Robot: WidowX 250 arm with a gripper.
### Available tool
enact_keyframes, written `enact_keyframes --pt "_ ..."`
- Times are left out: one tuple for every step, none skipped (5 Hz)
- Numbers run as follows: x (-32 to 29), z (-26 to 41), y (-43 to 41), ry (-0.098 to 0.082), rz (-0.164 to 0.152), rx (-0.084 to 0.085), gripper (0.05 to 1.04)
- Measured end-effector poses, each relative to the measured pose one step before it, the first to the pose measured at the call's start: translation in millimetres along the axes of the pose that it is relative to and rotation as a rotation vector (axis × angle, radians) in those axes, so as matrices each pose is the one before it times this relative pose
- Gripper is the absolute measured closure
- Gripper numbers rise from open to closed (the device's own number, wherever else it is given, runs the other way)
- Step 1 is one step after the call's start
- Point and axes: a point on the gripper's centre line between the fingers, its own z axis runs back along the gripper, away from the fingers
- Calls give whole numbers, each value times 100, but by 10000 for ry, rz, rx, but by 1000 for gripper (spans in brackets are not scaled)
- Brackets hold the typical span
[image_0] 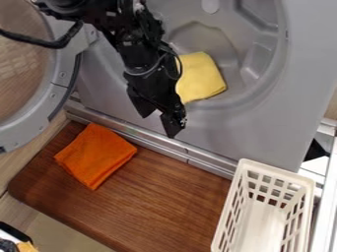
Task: Slide the orange cloth in the right side
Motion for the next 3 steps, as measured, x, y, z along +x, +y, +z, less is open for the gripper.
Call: enact_keyframes --pt "-524 -597 -200 207 108 -144 84" --pt "-2317 -711 875 6 719 -175 84" --pt "-1487 -111 1597 -108 566 74 84"
